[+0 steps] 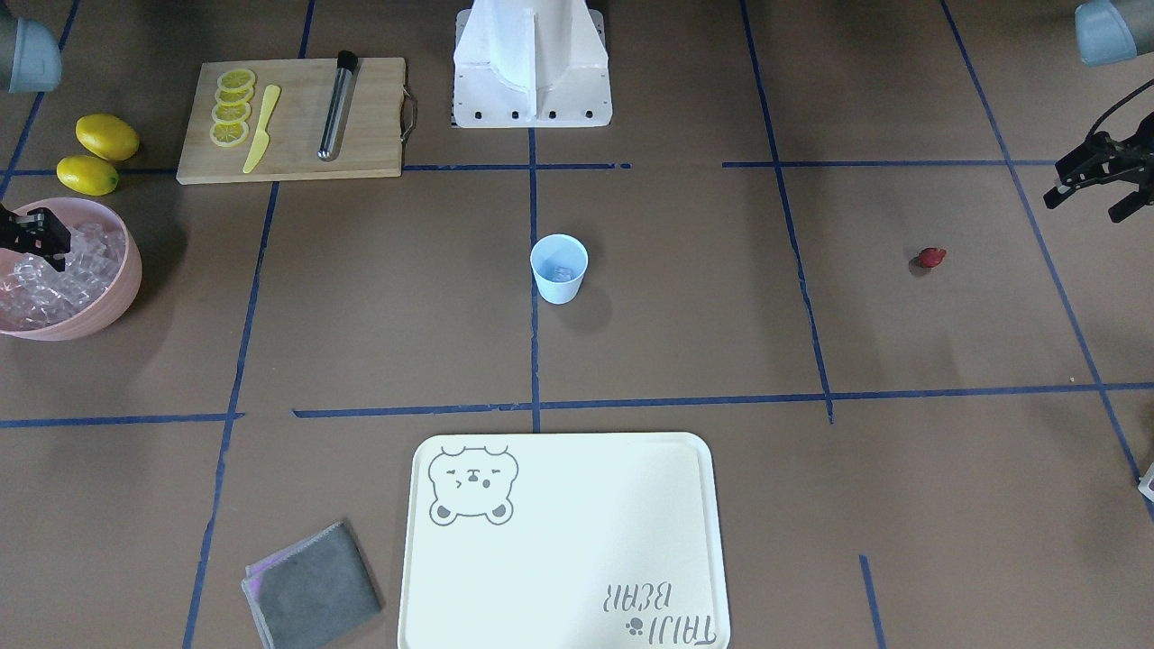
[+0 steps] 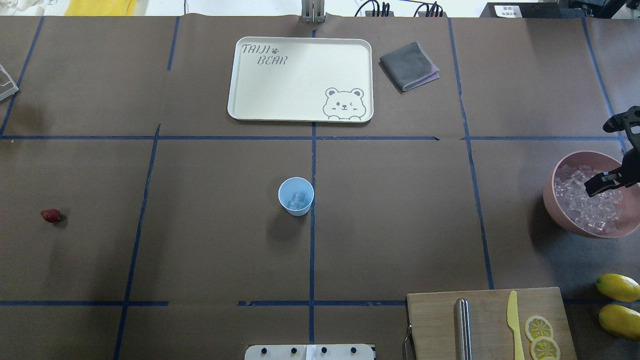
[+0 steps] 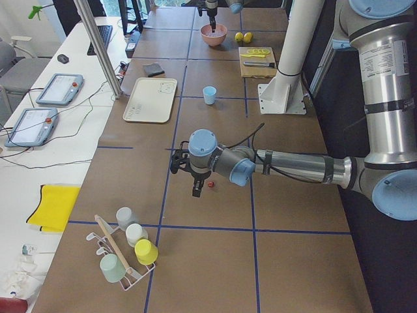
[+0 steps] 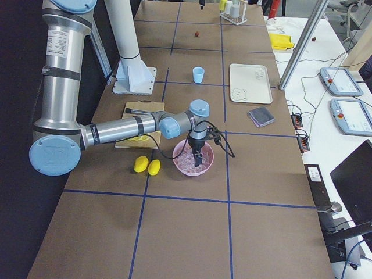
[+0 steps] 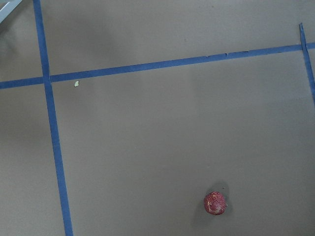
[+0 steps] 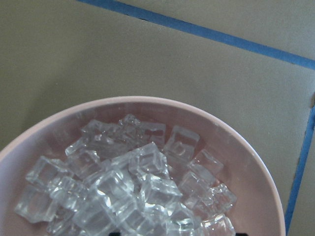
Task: Put ice and strawberries in cup
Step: 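Lower the right gripper into the bowl and grasp a third ice cube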
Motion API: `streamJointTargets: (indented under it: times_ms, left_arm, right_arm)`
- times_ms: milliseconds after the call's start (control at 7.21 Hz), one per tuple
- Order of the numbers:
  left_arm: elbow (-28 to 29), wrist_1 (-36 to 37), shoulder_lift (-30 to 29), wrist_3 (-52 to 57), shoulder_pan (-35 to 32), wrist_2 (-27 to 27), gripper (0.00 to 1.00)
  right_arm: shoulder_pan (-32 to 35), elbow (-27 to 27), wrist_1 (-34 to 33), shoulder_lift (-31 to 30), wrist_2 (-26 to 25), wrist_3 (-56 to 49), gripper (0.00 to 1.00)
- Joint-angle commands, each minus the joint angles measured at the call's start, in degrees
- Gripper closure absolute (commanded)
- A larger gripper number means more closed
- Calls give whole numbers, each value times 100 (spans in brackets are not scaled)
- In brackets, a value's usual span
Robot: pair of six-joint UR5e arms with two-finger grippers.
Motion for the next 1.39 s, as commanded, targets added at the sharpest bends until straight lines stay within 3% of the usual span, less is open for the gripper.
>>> streamJointTargets:
  times_ms: [0, 416, 693, 1109, 1248]
  left_arm:
    - [8, 0, 0, 0, 0, 7, 0]
    - [-1, 0, 18, -9, 0, -2, 0]
    - [-18, 0, 62, -9, 0, -2, 0]
    - [-27, 0, 62, -9, 0, -11, 0]
    - [-27, 0, 62, -9, -9, -11, 0]
  right_arm:
    - [-6, -76, 0, 15, 4, 4, 20]
    - [-6, -77, 0, 33, -4, 4, 29]
    - [-6, -85, 0, 33, 4, 4, 43]
    - [-6, -85, 0, 7, -4, -5, 54]
    - [-6, -85, 0, -2, -4, -5, 67]
